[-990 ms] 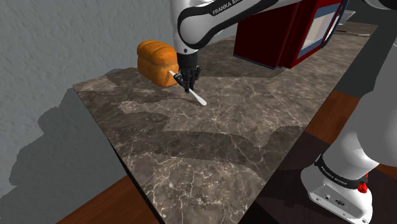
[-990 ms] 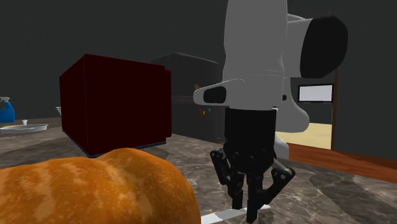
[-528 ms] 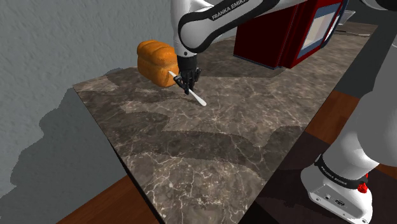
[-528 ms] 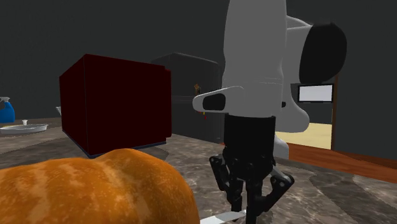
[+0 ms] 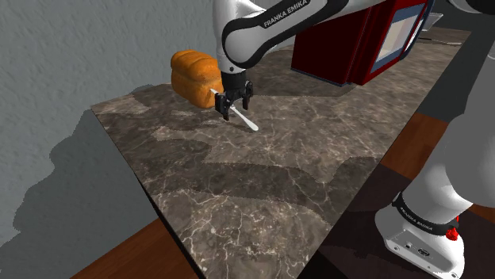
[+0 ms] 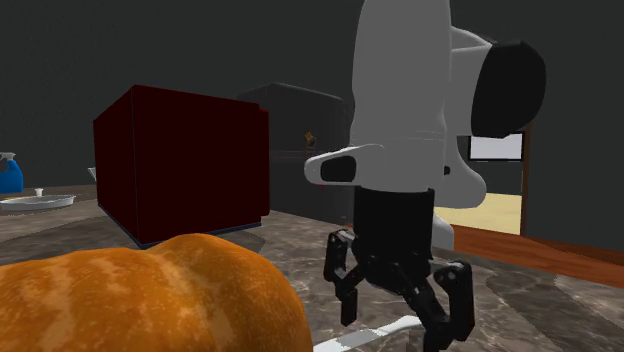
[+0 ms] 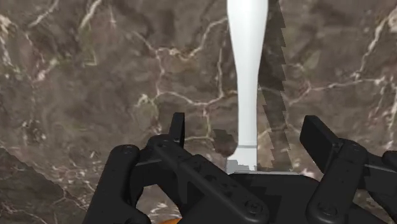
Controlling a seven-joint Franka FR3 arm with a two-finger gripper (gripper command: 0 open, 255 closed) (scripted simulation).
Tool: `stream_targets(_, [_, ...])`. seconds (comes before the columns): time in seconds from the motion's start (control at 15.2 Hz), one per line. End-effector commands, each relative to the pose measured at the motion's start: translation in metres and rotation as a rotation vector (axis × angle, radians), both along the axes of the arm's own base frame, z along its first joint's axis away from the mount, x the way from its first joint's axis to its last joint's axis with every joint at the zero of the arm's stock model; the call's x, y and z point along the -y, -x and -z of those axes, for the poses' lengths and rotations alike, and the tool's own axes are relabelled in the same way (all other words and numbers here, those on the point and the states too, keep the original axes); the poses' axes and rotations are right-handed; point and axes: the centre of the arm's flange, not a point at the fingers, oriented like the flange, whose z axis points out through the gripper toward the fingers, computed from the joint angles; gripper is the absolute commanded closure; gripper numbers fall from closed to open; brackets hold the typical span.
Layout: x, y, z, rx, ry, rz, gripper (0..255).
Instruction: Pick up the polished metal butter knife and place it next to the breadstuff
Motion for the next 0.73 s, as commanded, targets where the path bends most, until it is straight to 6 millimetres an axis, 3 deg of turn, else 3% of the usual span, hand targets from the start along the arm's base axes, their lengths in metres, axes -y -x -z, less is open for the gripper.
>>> stream_targets(0.0, [-0.001, 0.0, -0.014, 0.0, 0.0, 0.0, 0])
stream_targets(0.2, [-0.002, 0.0, -0.05, 0.0, 0.0, 0.0, 0])
stream_targets(0.66, [-0.002, 0.0, -0.05, 0.0, 0.0, 0.0, 0])
